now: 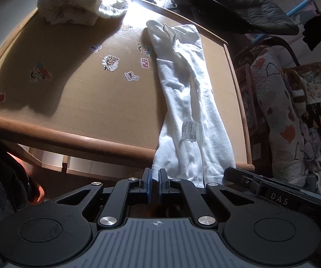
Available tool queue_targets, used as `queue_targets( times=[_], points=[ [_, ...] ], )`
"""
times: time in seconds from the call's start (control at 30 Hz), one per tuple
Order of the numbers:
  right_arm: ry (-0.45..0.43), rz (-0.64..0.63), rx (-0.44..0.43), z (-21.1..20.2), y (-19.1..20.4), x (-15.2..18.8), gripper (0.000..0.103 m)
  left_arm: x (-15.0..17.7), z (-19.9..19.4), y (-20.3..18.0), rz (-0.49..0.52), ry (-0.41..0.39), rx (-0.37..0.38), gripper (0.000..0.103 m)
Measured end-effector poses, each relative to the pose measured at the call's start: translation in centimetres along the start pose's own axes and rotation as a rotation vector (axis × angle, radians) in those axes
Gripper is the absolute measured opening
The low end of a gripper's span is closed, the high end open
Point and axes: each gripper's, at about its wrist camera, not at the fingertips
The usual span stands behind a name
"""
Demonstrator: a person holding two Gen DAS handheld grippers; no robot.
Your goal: Fold clothes
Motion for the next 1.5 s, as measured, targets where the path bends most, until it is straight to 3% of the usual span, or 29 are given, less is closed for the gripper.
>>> queue_targets(
  times=[0.33, 0.43, 0.53, 0.73, 1.1, 1.23, 1.3, 1.5],
  points=[
    [0.024, -0.003, -0.01, 0.0, 0.0, 0.4, 0.005, -0.5, 0.8, 0.2, -0.022, 0.034, 0.002, 0.022],
    [0.036, -0.019, -0.019, -0.1, 0.2, 0.5, 0.005, -0.5, 1.2, 0.3, -0.018, 0.043, 0.002, 0.04],
    [0.045, -0.019, -0.019, 0.0, 0.1, 0.7, 0.005, -0.4, 1.8, 0.3, 0.004, 0.074, 0.01, 0.041],
    [0.05, -0.007, -0.029, 0.0, -0.5, 0.9, 0.005, 0.1, 3.6, 0.1, 0.114, 0.091, -0.043, 0.041],
    [0.054, -0.021, -0.033, -0.3, -0.1, 0.8, 0.005, -0.3, 6.0, 0.5, 0.118, 0.068, 0.103, 0.041],
    [0.055, -0.025, -0.028, -0.3, -0.1, 0.7, 0.005, 0.1, 5.9, -0.2, 0.196, 0.053, 0.088, 0.035],
    [0.055, -0.031, -0.023, -0.3, 0.1, 0.7, 0.005, 0.1, 5.8, -0.2, 0.196, 0.063, 0.083, 0.015],
    [0.047, -0.048, -0.015, -0.7, 0.3, 0.9, 0.005, -0.1, 4.8, 0.0, 0.184, 0.069, 0.097, 0.01]
  ],
)
Point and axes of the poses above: each gripper's, at about its wrist camera, not at the fingertips, and z roughly the way its jaws point, y to its left, x to its underside, and after that the axes turned 15 degrees about -z, right-handed
